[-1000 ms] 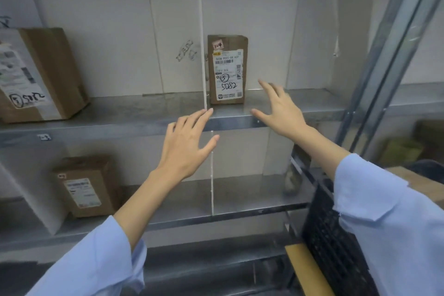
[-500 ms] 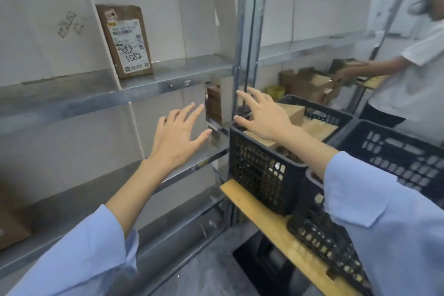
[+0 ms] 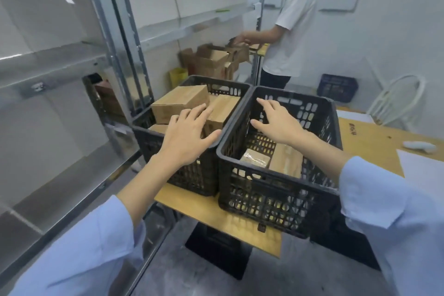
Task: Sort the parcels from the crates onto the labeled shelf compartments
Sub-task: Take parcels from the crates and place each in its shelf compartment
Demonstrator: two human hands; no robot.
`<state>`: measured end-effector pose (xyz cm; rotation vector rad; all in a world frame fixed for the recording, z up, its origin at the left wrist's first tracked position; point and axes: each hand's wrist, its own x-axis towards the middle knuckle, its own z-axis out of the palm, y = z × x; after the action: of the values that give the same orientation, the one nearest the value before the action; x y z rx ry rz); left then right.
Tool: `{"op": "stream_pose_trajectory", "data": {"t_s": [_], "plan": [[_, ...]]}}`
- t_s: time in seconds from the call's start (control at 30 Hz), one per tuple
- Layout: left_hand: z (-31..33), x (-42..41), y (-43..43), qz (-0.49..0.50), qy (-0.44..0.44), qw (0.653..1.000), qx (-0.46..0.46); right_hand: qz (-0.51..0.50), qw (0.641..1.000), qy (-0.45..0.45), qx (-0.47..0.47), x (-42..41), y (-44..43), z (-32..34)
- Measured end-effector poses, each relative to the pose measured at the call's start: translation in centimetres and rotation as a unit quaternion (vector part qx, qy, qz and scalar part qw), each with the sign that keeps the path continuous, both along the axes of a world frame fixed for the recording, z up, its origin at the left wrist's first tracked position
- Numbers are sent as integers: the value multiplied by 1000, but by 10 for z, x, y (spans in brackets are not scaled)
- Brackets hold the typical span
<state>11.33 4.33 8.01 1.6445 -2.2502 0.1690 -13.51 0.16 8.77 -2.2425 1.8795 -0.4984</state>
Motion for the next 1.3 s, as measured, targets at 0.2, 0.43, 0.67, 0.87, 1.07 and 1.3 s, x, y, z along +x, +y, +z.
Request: {"op": "stream_pose_trajectory", "data": {"t_s": [0.2, 0.43, 0.67, 0.87, 1.07, 1.3], "plan": [[-20, -72, -67, -69, 30, 996, 43, -45, 997, -38, 59, -62, -32, -46], [-67, -136, -129, -96, 6, 987, 129, -93, 983, -88, 134, -102, -62, -106], [-123, -180, -173, -143, -46, 967, 205, -175, 953, -142, 205, -127, -77, -166], [-175, -213, -188, -151, 63, 932, 324, -233, 933, -167, 217, -128, -94, -192], [-216, -229, -186, -179, 140, 887, 403, -287, 914, -159, 239, -133, -94, -215], [-248, -234, -182, -201, 87, 918, 331, -304, 902, -148, 267, -141, -87, -236]]}}
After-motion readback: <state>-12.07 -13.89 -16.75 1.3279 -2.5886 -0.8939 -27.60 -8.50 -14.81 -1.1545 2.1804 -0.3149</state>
